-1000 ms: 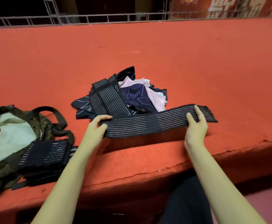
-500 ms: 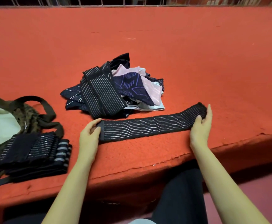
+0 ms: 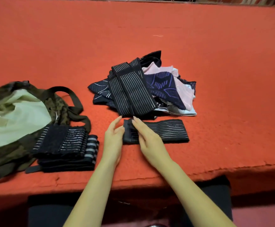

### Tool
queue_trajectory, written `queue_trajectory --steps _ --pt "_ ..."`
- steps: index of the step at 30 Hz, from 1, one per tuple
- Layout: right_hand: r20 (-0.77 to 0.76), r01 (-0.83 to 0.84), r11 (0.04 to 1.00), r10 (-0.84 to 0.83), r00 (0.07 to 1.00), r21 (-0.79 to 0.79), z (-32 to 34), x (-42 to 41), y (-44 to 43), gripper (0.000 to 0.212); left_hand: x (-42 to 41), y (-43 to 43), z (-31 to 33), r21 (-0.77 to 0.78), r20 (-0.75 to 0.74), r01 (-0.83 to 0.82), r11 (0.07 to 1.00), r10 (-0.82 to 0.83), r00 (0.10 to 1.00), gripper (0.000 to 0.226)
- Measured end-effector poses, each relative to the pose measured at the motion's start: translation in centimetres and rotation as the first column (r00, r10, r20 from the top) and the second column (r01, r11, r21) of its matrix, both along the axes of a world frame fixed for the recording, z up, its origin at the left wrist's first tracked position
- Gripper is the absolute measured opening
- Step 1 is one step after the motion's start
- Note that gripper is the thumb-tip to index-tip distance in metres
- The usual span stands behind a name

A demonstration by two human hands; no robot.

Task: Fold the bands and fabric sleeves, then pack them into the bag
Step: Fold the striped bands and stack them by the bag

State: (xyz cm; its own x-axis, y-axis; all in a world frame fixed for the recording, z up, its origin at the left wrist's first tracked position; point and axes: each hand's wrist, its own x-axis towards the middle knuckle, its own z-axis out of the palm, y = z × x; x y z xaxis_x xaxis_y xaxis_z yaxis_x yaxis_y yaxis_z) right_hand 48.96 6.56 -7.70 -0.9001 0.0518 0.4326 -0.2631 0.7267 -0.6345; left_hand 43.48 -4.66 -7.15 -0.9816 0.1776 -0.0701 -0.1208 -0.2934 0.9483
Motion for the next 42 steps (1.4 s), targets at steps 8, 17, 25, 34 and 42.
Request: queue_trajectory --steps 8,17,25,34,42 --pt "0.073 -0.082 0.994 0.077 0.994 0.077 -0.6 -0.4 -0.3 0.048 -0.4 -0.1 -0.1 0.116 0.095 -0.002 0.993 -0.009 0.995 0.043" --pt "0.226 -0.115 0.989 0.133 0.965 -0.09 0.8 0.4 -0.3 0.062 -0.3 -0.2 -0.1 0.053 0.107 -0.017 0.998 0.011 0.994 0.031" --pt "0.289 0.01 0.902 -0.149 0.946 0.432 0.0 -0.6 0.6 0.077 0.8 0.6 0.2 -0.532 -0.341 -0.177 0.828 -0.018 0.94 0.034" --pt "0.154 0.291 0.944 -0.315 0.937 0.157 0.3 0.8 7.2 0.033 1.3 0.8 0.0 -0.629 -0.463 -0.343 0.698 0.019 0.886 0.029" --pt "0.18 0.595 0.8 -0.597 0.782 0.07 0.5 1.9 8.4 0.045 1.9 2.2 0.0 -0.735 -0.629 -0.522 0.433 -0.15 0.763 0.037"
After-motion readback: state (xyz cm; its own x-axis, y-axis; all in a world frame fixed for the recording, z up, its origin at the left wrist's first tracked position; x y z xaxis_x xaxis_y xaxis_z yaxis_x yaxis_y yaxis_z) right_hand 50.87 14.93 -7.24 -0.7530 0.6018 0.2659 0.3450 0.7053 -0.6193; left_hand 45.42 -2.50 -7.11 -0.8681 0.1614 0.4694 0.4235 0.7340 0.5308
